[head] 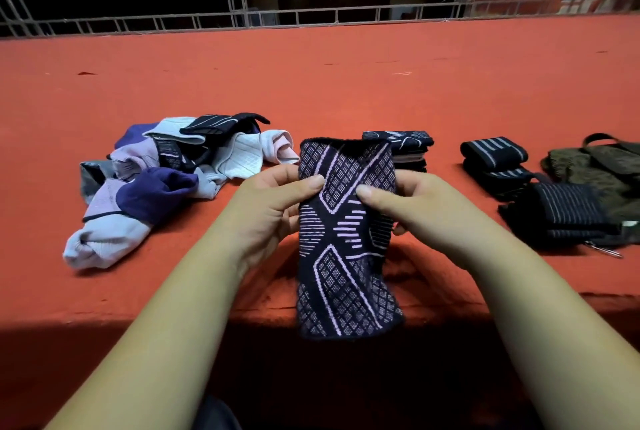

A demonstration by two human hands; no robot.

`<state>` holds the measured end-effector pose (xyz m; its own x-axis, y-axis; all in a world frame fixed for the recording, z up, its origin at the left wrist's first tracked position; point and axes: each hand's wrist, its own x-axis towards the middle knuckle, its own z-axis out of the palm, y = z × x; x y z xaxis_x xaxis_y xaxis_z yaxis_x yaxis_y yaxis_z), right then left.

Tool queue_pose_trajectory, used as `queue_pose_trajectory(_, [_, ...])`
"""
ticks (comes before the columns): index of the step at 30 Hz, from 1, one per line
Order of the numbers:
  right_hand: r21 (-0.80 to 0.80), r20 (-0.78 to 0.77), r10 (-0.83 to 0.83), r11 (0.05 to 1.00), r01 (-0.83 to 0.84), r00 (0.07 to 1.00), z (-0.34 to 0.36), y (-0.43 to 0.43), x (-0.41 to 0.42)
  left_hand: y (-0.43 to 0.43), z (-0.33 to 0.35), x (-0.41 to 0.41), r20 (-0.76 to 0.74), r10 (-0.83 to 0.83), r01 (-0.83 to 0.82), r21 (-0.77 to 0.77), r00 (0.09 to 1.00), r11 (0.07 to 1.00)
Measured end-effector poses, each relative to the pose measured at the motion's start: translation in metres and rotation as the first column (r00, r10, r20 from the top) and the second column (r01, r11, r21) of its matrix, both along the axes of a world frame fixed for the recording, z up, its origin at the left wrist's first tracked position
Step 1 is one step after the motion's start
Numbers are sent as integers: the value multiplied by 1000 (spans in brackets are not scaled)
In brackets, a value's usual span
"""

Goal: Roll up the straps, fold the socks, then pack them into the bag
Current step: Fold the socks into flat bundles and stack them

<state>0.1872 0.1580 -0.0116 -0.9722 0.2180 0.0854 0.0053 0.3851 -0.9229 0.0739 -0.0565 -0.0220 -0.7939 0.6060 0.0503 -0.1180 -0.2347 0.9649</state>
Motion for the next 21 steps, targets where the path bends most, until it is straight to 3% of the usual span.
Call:
queue_pose_trajectory(2, [-66,-15,21,998,-22,1000,-4,1,-1,-1,2,3,-8,30,-30,-5,1000,1000])
queue_pose_trajectory(5, [-377,-56,108,918,-121,993,-2,1,1,-5,8,5,15,27,-27,48,1000,998])
queue_pose_trajectory(7, [-432,-73,160,884,-176,984,-2,4,0,-8,9,4,-1,31,-31,60,1000,998])
queue_pose_trajectory(12, [-112,21,-40,993,42,999,-26,-4,-10,-8,-27,-13,-183,166,-209,-248,969,946])
queue_pose_trajectory(17, [47,-14,-98,994,99,995,-37,-7,-17,-11,-33,-21,3,43,-41,-225,999,973])
queue_pose_trajectory(21, [-4,68,11,1000,-10,998,-39,-5,-16,-15,-36,-23,-23,-21,14,-269,1000,963])
